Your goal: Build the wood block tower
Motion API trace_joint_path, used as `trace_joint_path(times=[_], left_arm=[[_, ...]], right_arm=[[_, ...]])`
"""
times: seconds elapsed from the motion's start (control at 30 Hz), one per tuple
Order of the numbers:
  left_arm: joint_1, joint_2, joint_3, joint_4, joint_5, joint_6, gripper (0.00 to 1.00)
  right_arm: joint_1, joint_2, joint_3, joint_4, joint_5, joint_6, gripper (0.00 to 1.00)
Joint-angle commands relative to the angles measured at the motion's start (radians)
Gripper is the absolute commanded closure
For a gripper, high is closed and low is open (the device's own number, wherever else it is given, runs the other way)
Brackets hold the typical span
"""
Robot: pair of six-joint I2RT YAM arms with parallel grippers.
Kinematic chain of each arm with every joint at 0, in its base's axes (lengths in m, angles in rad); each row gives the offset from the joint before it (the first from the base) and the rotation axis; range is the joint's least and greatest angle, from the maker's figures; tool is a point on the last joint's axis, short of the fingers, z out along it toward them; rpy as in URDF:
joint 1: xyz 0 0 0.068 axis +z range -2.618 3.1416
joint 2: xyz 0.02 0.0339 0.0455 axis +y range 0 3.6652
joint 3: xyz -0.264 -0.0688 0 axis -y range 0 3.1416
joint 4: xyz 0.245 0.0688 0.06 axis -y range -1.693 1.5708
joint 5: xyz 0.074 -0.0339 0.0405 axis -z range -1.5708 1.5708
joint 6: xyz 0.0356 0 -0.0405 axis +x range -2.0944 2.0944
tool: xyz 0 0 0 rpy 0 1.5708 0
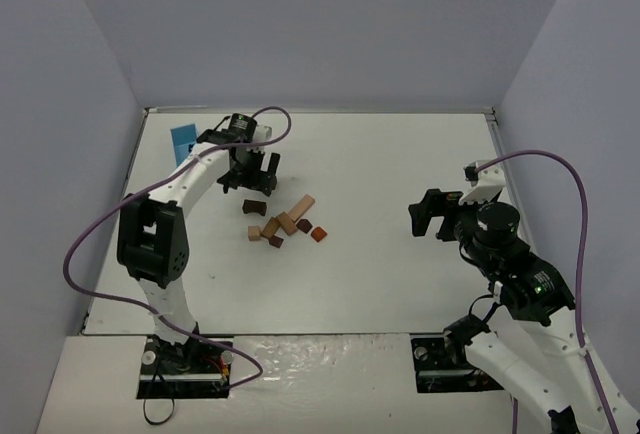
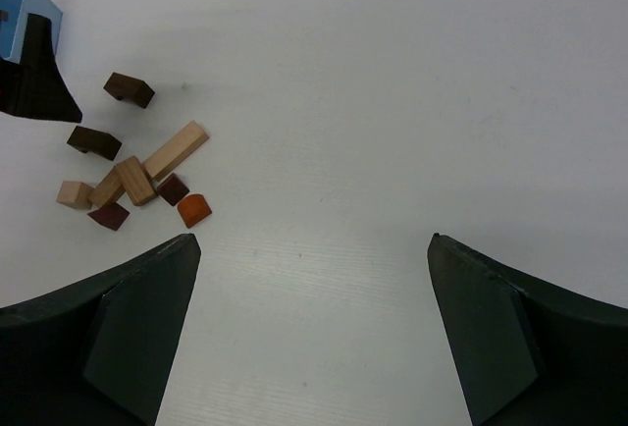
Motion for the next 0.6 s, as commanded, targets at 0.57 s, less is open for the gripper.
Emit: trace_joint_path(times=[0.57], left_arm=[[-0.040, -0.065, -0.044, -0.022, -0.128, -0.283, 0.08]], right_arm=[[0.009, 0.113, 0.047, 0.071, -0.034, -0.023, 0.00]])
